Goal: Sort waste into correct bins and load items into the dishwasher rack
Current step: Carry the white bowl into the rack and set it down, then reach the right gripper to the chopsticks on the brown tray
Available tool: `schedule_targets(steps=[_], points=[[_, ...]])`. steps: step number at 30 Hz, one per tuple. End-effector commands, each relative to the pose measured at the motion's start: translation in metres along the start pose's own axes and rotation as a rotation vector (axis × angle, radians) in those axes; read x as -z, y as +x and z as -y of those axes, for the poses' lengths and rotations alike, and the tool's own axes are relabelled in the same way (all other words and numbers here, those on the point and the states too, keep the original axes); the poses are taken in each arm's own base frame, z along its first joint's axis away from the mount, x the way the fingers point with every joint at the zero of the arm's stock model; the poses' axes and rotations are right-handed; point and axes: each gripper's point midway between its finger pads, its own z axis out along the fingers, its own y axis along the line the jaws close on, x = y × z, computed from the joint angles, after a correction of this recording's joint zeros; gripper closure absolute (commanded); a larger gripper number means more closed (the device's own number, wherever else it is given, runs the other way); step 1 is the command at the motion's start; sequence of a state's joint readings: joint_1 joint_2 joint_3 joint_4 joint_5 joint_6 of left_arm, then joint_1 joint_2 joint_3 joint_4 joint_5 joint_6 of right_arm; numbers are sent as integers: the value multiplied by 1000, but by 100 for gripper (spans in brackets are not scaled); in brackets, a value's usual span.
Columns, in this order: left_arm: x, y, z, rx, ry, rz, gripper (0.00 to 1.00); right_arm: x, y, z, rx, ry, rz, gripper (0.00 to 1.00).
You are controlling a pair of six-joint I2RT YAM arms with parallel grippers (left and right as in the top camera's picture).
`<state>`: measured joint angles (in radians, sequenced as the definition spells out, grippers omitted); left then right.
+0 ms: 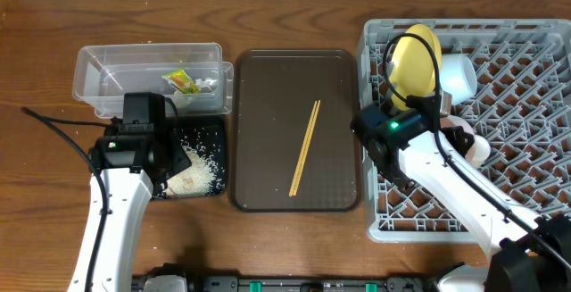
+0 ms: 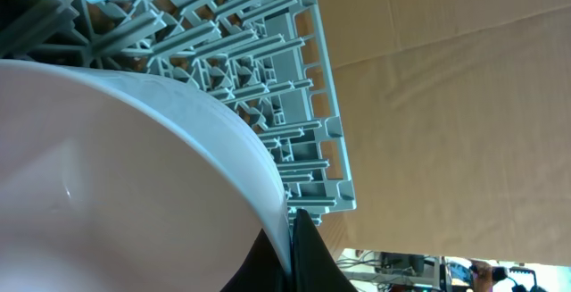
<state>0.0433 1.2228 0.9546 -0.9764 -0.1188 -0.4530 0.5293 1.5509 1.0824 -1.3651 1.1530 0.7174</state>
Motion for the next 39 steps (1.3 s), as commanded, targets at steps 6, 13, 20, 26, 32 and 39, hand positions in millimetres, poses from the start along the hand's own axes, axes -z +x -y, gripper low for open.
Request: schedule_targets(steps=[6, 13, 20, 26, 32, 39], points=[[6, -5, 2, 25, 16, 17, 37, -8, -6, 14, -31, 94, 44, 99], [6, -5, 2, 25, 16, 17, 37, -13, -7, 19, -40, 114, 36, 99], [6, -5, 2, 25, 16, 17, 37, -16, -2, 4, -15, 85, 1, 99], [6, -5, 2, 25, 16, 17, 37, -18, 0, -9, 32, 85, -17, 99], [6, -5, 2, 25, 16, 17, 37, -3, 4, -25, 19, 19, -10, 99], [6, -5, 2, 25, 16, 17, 37, 12, 17, -48, -8, -90, -53, 89]])
